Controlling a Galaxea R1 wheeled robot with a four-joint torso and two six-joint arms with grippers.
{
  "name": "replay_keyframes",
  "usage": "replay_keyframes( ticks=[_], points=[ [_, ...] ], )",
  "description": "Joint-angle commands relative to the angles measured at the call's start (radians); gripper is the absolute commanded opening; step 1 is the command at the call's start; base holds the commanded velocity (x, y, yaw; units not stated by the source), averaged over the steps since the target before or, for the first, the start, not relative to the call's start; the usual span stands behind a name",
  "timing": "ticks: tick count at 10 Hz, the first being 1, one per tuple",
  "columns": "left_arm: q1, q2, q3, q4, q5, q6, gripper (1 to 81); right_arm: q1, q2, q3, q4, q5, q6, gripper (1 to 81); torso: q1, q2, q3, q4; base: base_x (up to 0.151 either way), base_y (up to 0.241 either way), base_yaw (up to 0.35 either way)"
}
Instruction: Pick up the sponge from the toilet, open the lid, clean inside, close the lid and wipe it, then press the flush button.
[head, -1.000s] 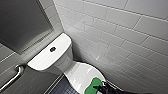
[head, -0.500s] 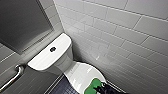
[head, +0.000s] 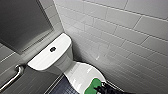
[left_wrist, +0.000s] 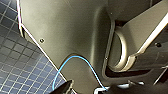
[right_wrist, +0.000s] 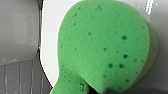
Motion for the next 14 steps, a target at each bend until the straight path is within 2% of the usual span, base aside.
replay_keyframes(
  ticks=[1,7,14],
  points=[
    [0.035,0.002,0.002,0.004,0.085,0.000,81.1,0.126,-0.096,0.188,-0.030,-0.052,0.004,1.0,0.000,0.000,0.000,0.000,0.000,0.000,0.000],
    [0.029,0.006,0.005,0.007,0.072,0.002,81.1,0.148,-0.193,0.335,-0.031,-0.069,0.005,1.0,0.000,0.000,0.000,0.000,0.000,0.000,0.000],
    [-0.010,0.017,0.005,0.007,0.071,0.000,81.1,0.007,-0.397,0.478,-0.034,-0.078,0.002,1.0,0.000,0.000,0.000,0.000,0.000,0.000,0.000]
  ],
)
